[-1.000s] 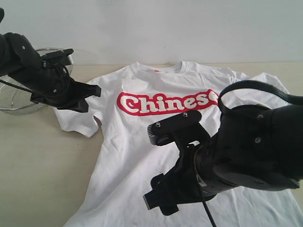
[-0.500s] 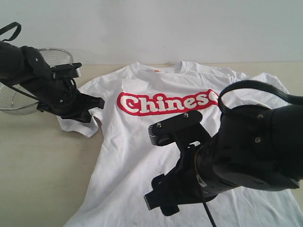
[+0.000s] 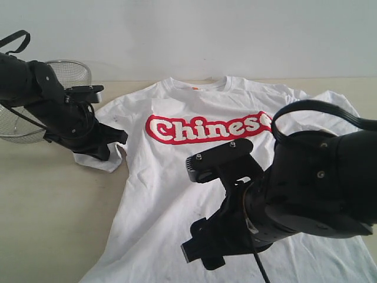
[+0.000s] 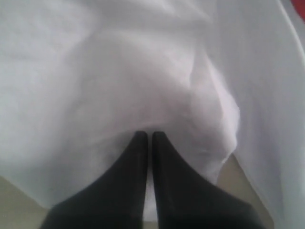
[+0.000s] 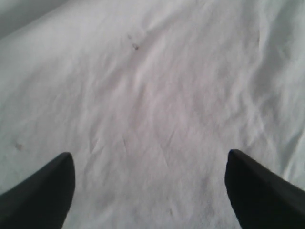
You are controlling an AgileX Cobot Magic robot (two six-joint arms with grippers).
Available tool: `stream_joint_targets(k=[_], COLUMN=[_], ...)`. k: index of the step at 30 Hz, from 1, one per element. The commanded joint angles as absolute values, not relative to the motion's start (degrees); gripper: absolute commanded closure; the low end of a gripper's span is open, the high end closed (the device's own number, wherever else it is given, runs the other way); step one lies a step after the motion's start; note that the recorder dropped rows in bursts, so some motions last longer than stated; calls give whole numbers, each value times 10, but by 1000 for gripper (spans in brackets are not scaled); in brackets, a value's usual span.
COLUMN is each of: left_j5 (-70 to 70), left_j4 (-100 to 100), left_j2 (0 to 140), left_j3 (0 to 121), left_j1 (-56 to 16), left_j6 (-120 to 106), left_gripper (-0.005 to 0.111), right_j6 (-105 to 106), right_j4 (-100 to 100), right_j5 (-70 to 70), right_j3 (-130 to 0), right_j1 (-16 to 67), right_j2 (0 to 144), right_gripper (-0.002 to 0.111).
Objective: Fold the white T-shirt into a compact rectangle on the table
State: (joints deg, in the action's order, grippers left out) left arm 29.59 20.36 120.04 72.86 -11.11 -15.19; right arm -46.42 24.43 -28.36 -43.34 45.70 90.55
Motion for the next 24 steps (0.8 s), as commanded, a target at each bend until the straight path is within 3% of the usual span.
stream_joint_targets(k=[1, 12, 24], left_j5=[313, 308, 292], left_j4=[194, 0, 0], left_j2=[1211, 1211, 1220], left_j3=[731, 731, 778], left_j1=[-109, -107, -99], left_j6=[-143, 10, 46], left_gripper=[102, 102, 102], right_j6=[-461, -461, -461], right_j4=[244, 244, 244], right_j5=[-286, -286, -286], right_j3=[-435, -435, -435], right_j1=[457, 457, 457], right_j2=[898, 898, 898], right_gripper=[31, 31, 31])
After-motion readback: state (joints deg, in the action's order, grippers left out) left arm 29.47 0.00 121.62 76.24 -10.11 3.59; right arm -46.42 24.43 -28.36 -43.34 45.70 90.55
